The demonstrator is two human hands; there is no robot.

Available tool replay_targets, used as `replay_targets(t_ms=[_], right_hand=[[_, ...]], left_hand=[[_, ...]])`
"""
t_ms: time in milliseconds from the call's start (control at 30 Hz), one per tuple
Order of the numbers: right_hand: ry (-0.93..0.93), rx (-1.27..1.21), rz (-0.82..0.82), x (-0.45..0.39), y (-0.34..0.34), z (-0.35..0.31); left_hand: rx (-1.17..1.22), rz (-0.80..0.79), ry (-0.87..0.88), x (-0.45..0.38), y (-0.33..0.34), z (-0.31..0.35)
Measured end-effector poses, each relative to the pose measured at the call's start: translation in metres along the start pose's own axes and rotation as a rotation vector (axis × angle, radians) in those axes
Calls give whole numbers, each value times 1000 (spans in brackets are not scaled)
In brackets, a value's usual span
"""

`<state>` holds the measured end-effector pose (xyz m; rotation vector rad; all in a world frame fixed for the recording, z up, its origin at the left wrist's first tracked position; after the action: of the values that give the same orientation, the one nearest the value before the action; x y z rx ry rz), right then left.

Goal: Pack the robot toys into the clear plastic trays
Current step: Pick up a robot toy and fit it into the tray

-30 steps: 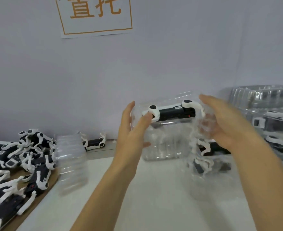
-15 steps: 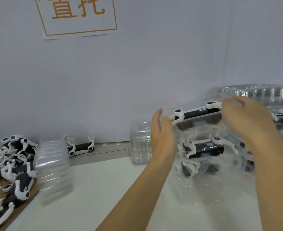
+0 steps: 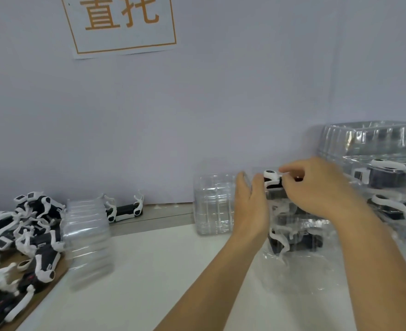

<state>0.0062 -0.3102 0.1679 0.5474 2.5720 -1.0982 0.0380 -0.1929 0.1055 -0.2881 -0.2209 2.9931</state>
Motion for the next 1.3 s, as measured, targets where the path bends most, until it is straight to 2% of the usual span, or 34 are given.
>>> replay_targets(t_ms=[133,567,1200,1300], right_hand=[[-9,-11,8,1,1,-3],[-77,-49,113,-4,-2,0],[-100,-55,144,-3,-10,-3],[-135,-75,158,-1,-11,-6]], left_hand=[[84,-32,-68,3,3,-16],[98,-52,-25,4,2,-16],[81,6,-23,-2,-11,-24],[73,72,4,-8,-17,-30]])
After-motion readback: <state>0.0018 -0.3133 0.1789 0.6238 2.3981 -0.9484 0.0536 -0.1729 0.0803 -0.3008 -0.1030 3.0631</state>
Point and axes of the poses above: each hand's wrist, its own x-axis away from the middle knuckle, its own y-axis out of the palm, z = x × y, the point moved 7 cm from there along -x, towards the middle knuckle, and after that the axes turned 8 degrees about -x, right-handed, at the moved point
